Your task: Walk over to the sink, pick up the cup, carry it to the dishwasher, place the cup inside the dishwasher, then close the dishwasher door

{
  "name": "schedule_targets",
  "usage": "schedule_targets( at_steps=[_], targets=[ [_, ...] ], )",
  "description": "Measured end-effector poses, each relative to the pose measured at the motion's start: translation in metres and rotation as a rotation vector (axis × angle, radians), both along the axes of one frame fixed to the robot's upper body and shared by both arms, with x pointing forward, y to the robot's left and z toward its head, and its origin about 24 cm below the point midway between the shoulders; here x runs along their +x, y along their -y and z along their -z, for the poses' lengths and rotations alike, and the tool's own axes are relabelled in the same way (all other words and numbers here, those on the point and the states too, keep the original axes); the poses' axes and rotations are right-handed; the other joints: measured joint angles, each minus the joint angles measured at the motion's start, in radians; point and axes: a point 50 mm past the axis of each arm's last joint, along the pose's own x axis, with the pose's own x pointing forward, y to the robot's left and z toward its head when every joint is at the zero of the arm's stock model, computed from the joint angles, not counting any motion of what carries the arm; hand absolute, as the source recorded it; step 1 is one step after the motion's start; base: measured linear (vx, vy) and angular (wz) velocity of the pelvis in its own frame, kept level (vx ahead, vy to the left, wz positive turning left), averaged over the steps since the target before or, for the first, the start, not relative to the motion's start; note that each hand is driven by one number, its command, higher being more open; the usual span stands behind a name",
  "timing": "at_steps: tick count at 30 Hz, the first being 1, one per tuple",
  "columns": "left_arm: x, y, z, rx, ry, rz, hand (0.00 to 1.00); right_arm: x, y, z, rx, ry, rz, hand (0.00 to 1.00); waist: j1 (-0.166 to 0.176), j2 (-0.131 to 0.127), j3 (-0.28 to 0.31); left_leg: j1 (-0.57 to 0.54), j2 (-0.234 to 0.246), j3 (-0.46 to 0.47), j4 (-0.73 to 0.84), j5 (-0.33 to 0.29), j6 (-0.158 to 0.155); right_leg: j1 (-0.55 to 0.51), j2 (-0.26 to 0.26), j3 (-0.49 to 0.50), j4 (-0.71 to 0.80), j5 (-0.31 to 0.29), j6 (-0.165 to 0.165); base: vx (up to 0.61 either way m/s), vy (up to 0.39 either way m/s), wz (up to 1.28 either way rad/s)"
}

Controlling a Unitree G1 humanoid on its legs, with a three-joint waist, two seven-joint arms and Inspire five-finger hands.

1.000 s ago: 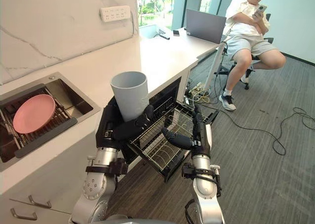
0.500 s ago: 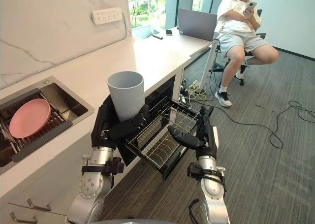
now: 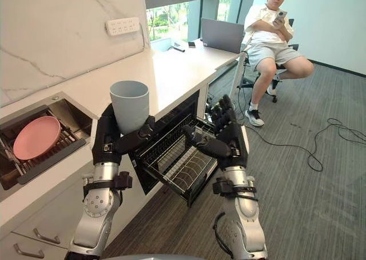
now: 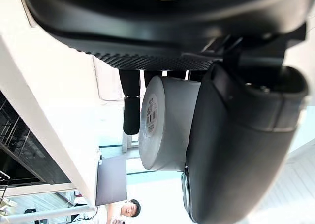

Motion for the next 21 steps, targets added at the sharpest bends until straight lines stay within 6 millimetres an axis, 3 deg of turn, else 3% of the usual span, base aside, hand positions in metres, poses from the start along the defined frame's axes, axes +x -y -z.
schedule_targets(
  at_steps=[9, 21],
  targets=[
    [0.012, 0.004, -0.001, 0.116, 0.012, -0.046, 0.00, 0.005, -0.018, -0.008, 0.018, 0.035, -0.107, 1.00, -0.008, 0.000, 0.000, 0.000, 0.000, -0.001, -0.013, 0.002, 0.000, -0.001, 0.000, -0.001, -0.008, 0.001, 0.000, 0.00, 0.000, 0.00],
    [0.014, 0.017, 0.004, 0.249, 0.008, -0.066, 0.00, 0.003, -0.043, -0.011, 0.030, 0.045, -0.210, 1.00, -0.024, 0.001, -0.001, 0.001, -0.002, -0.002, -0.031, 0.010, 0.001, -0.006, -0.001, -0.002, -0.008, 0.001, 0.000, 0.00, 0.000, 0.00]
  ],
)
